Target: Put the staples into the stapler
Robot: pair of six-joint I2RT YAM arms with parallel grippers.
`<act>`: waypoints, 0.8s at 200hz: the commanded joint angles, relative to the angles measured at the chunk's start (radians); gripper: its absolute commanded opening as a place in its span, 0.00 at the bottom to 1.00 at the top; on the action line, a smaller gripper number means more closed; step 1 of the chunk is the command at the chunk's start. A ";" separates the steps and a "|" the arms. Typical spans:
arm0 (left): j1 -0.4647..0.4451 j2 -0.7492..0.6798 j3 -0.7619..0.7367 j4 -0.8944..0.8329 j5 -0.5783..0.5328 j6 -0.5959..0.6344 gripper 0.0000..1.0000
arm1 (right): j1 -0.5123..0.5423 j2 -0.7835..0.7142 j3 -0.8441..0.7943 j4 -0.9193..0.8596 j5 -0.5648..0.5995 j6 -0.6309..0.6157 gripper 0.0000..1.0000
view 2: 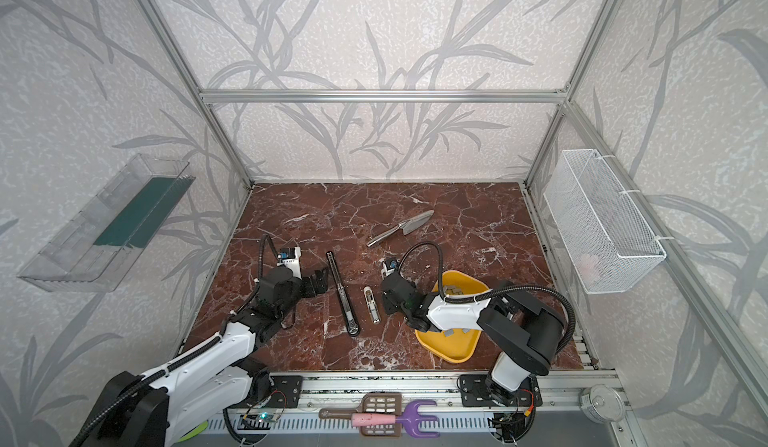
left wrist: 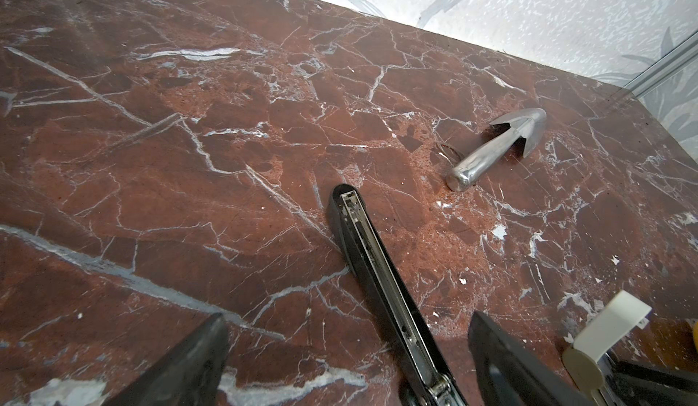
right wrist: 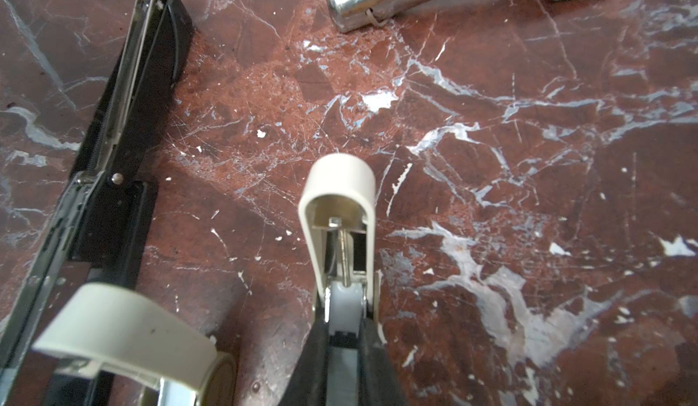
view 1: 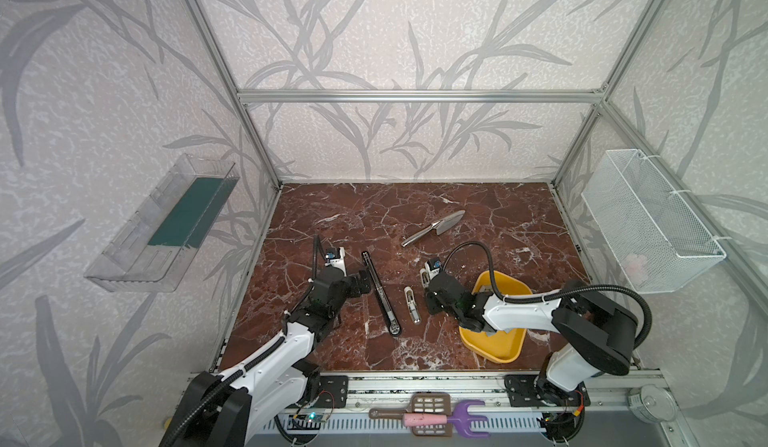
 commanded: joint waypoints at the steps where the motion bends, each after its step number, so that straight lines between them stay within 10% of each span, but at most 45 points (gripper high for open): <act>1: -0.001 -0.008 -0.005 0.012 0.002 0.007 0.99 | 0.022 -0.033 -0.015 -0.067 0.025 0.014 0.20; 51: 0.000 -0.010 -0.005 0.012 0.003 0.007 0.99 | 0.025 -0.086 -0.013 -0.092 0.037 0.006 0.43; 160: -0.001 -0.065 0.037 -0.099 -0.123 -0.021 0.99 | 0.051 -0.109 0.055 -0.165 0.099 -0.021 0.41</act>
